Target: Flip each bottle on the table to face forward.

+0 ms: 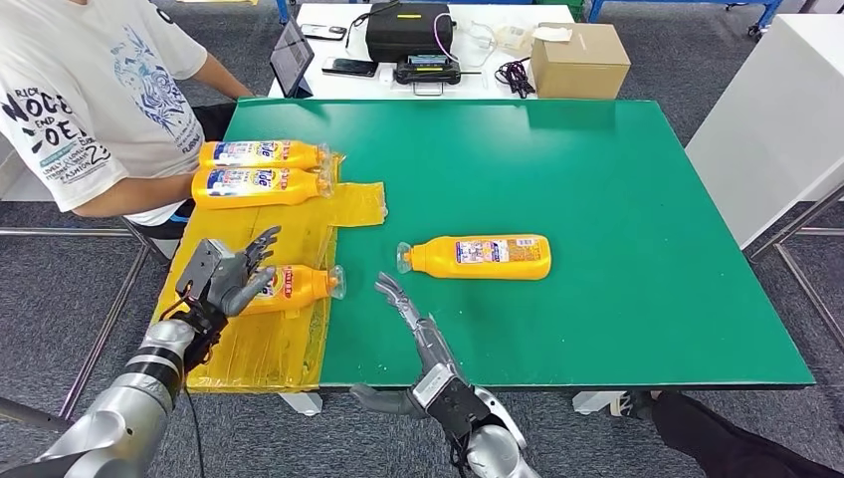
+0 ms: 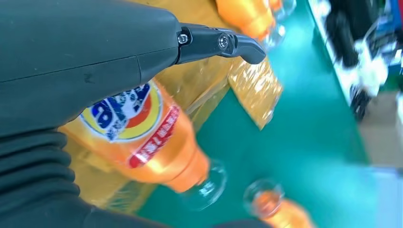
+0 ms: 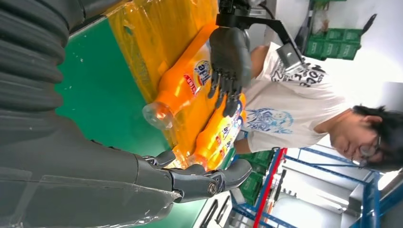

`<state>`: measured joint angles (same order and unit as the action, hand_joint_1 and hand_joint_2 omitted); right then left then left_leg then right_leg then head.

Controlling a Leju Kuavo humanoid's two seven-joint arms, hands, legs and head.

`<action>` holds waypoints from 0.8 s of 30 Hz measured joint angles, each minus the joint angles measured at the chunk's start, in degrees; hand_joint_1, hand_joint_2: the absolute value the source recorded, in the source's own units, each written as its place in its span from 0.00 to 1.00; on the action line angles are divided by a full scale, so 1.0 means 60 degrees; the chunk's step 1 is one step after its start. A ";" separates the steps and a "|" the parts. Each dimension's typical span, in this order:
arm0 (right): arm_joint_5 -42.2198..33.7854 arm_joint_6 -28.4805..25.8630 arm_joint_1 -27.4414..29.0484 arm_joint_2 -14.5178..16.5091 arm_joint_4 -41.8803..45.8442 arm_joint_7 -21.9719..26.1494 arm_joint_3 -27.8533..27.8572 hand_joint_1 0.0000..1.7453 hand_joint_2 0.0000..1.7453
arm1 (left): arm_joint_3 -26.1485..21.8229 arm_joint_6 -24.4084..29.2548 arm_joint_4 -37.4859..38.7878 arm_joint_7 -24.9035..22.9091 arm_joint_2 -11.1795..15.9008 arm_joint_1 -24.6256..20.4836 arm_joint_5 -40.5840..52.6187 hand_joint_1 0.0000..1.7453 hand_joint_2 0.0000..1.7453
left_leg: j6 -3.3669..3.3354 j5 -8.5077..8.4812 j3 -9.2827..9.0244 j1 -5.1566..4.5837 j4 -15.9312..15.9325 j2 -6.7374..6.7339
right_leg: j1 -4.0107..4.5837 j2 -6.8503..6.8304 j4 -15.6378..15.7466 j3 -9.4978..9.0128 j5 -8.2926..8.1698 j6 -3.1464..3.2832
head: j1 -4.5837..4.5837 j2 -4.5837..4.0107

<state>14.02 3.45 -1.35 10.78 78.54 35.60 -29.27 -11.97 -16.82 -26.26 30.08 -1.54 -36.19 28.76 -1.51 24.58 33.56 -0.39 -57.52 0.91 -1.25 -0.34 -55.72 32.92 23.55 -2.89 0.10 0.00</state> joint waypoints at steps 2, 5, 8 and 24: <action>0.0067 -0.0086 0.0006 0.0007 -0.0018 -0.0057 -0.0008 0.00 1.00 | -0.0143 0.0878 -0.0296 0.0214 -0.0177 0.0183 -0.0517 0.00 0.00 | 0.0000 0.0000 0.0009 0.0000 -0.0001 -0.0005 | 0.0001 0.0004 0.0000 0.0012 -0.0002 -0.0001 | 0.0001 0.0000; 0.0415 -0.0419 0.0012 0.0014 -0.0024 -0.0211 -0.0033 0.00 1.00 | -0.0343 0.3230 -0.1036 0.0974 -0.0512 0.0498 -0.1298 0.00 0.00 | 0.0000 0.0000 0.0030 0.0002 -0.0002 -0.0018 | 0.0004 0.0014 -0.0001 0.0038 -0.0005 -0.0003 | 0.0001 0.0000; 0.1134 -0.1091 -0.0017 -0.0014 -0.0024 -0.0477 -0.0058 0.00 1.00 | -0.0399 0.5968 -0.2180 0.1456 -0.0789 0.0826 -0.1480 0.00 0.75 | 0.0000 0.0001 0.0040 0.0004 -0.0002 -0.0023 | 0.0006 0.0015 -0.0002 0.0047 -0.0005 -0.0003 | 0.0002 0.0000; 0.4034 -0.3011 -0.0732 -0.1087 -0.0072 -0.2147 0.0413 0.00 1.00 | 0.0425 0.8330 -0.5578 0.1480 -0.1107 0.2345 -0.2779 0.00 1.00 | 0.0000 0.0003 0.0061 -0.0003 -0.0004 -0.0028 | -0.0001 0.0016 0.0002 0.0067 -0.0005 -0.0004 | 0.0003 0.0000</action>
<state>38.22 -14.62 -5.74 4.25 78.11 22.72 -26.80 -9.41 33.16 -59.73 38.95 -8.17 -22.12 12.09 -1.51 24.59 33.92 -0.41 -57.55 0.74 -1.26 -0.24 -55.71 33.33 23.52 -2.92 0.11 0.00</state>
